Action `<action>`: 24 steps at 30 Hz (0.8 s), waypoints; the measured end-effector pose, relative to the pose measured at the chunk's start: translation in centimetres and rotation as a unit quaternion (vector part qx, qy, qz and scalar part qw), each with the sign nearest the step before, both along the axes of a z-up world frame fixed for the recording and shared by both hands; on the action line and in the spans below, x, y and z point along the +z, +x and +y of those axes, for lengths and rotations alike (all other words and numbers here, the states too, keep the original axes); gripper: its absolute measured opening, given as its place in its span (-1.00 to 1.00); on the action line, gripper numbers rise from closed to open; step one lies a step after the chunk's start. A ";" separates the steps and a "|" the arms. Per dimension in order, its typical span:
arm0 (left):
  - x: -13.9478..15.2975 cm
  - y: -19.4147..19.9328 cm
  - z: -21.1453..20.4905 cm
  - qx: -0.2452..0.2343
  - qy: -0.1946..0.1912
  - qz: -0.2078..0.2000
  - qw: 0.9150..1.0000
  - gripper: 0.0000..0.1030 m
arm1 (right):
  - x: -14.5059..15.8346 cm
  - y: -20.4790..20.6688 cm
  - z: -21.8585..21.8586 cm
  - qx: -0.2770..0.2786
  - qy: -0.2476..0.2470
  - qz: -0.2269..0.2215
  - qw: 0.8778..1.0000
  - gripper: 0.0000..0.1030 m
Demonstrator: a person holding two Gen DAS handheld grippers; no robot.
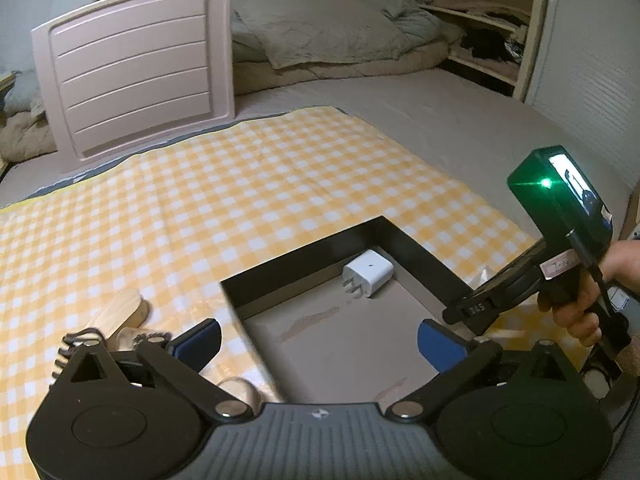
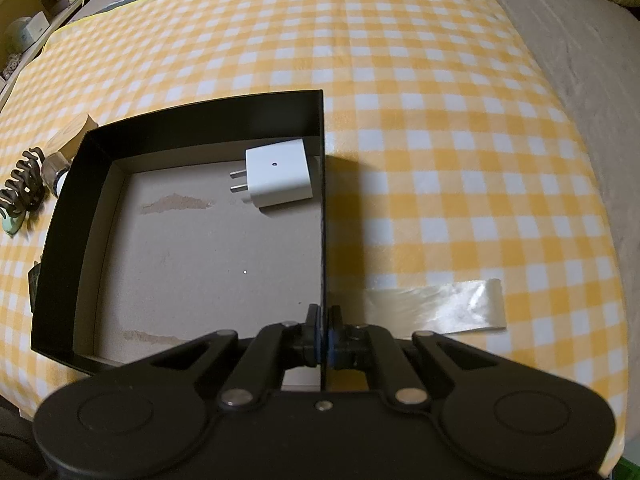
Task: Organize rigid objects
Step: 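Move the left tool back and grasp the beige oval earbud case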
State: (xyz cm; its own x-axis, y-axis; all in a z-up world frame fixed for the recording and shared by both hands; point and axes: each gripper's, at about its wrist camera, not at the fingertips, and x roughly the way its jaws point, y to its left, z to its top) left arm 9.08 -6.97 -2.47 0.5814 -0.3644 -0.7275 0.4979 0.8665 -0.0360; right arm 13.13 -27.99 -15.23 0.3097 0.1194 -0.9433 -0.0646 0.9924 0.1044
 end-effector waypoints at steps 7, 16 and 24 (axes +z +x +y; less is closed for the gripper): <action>0.2 0.2 3.4 0.044 -0.015 0.000 0.999 1.00 | 0.0 0.0 0.0 0.000 0.000 0.000 1.000 -0.93; -0.2 1.3 7.5 0.066 -0.013 0.008 0.998 0.92 | 0.1 0.0 0.0 -0.001 -0.003 0.000 1.000 -0.93; -3.1 3.3 8.6 0.068 -0.026 0.115 0.991 0.16 | 0.1 0.2 -0.4 -0.001 -0.002 0.000 1.000 -0.93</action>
